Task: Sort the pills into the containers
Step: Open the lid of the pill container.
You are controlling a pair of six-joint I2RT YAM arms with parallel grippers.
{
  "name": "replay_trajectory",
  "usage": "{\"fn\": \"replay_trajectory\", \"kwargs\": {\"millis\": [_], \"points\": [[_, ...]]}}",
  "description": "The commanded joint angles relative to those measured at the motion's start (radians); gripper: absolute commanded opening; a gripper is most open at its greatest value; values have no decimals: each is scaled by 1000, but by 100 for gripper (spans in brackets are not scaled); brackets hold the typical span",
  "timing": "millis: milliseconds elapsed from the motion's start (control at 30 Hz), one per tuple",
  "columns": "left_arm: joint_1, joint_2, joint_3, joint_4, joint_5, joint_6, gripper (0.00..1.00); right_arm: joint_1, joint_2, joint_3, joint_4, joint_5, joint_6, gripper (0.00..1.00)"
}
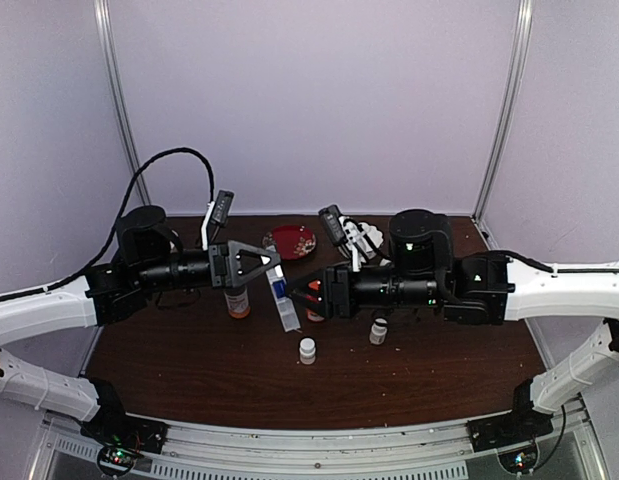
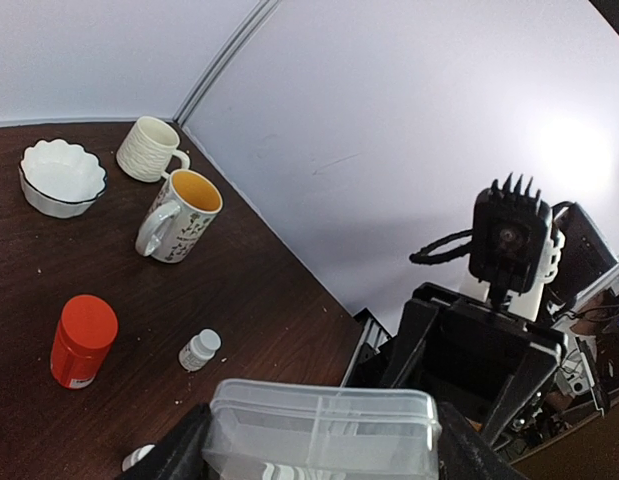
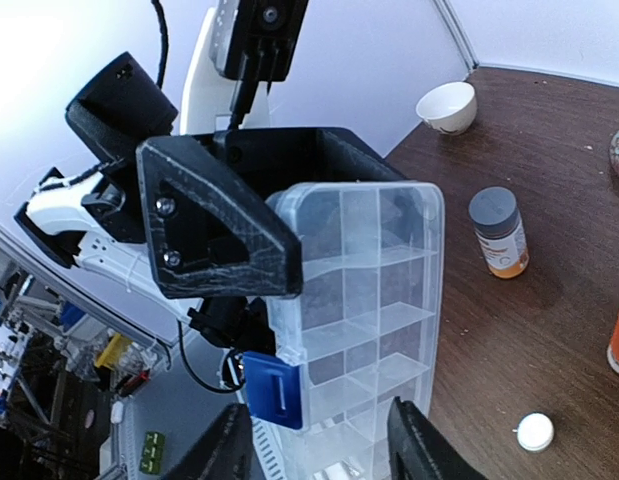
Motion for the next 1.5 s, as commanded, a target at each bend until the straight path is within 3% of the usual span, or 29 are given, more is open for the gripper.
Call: {"fn": "replay_trajectory", "kwargs": {"millis": [0,133,433,600,767,967,1267,1467], "points": [[-2,8,46,-26,-49,11,31,22,-7,72,-96,109,-59,56],[-2,16,59,-62,-78,11,28,60,36,161,-219,204,-111,66],[-1,24,65,-69,-80,8,28,121,165,331,-397,371,-180,67],[-1,22,63,-70,-81,9,27,137,225,425,-505,494,-173,65],[-1,19,63,-78,-86,13,27,137,217,432,-552,592,-149,53],[-2,19,64,-80,-86,17,27,133,148,353,-488,559,-137,44],[-1,26,74,-73,-73,19,28,97,107,265,-361,364,-121,33],[-2,24,69,-54,-53,19,27,47,56,178,-245,215,-60,49]]}}
